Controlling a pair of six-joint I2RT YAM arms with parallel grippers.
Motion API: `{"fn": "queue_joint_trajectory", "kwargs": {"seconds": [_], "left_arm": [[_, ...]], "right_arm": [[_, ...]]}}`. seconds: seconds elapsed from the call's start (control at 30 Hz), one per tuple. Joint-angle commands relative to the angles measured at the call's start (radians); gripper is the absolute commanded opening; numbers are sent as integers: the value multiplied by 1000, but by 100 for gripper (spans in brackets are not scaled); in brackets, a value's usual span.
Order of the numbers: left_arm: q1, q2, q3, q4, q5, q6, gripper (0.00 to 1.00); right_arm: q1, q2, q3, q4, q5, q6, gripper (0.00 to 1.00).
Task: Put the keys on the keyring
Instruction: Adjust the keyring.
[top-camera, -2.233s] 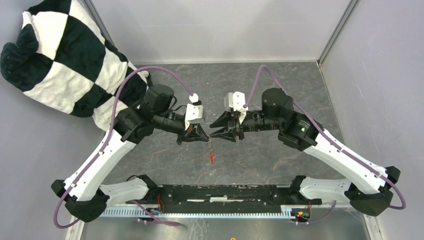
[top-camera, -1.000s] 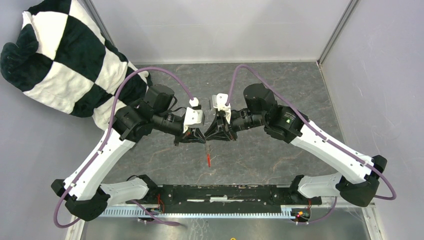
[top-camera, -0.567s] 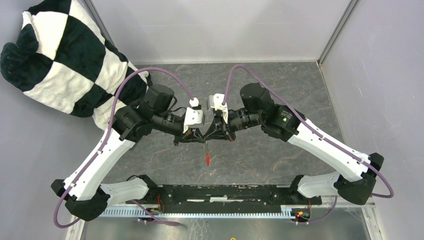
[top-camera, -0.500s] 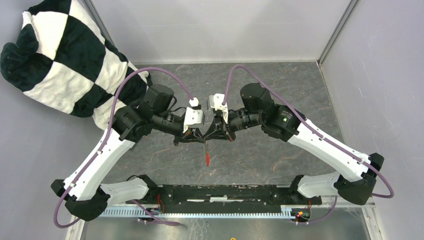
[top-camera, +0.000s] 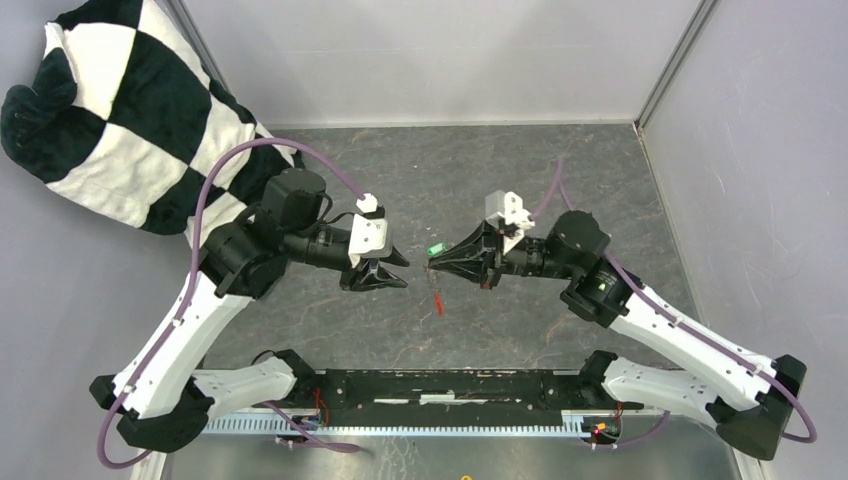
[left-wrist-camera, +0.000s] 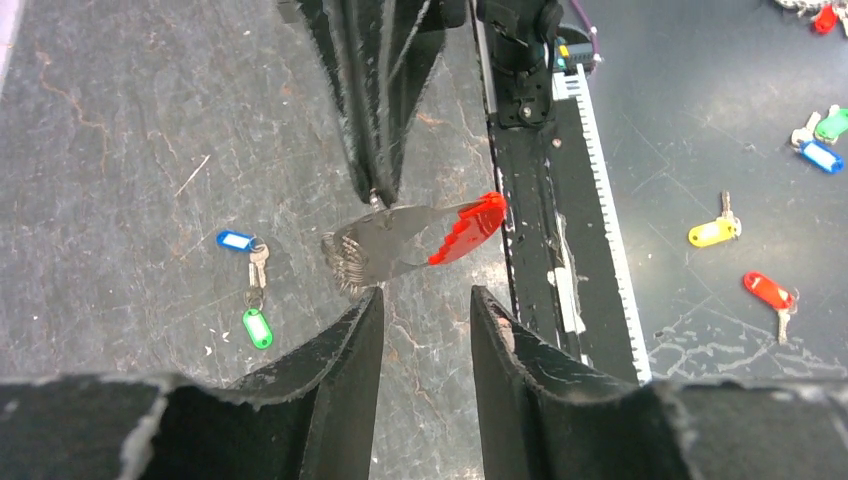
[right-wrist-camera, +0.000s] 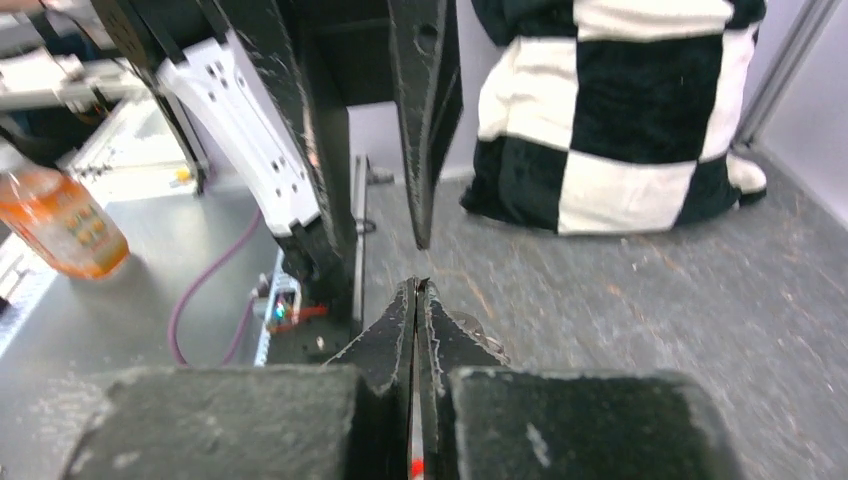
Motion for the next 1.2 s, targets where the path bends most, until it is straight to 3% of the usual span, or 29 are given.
{"fn": "queue_joint_trajectory", "kwargs": {"seconds": [0.0,0.2,0.5,0.67,1.17], "left_arm": [[-3,-33,-51,116,-4,-128,44],[-2,-47,-126,316,37,-279,44],[-3,-17,-114,415,169,-417,44],[-2,-25,-121,496,247,-479,47],[-2,-11,-142,568,218,-504,47]], "right_arm": [[-7,-62,-119,454,29,199,0],[-7,-69,-240,787,43,383,0],[-6,-42,-315,979,81,484,0],[-5,-41,-345,1009,120,490,0],[40,-9,-372,1065,173,486,0]]}}
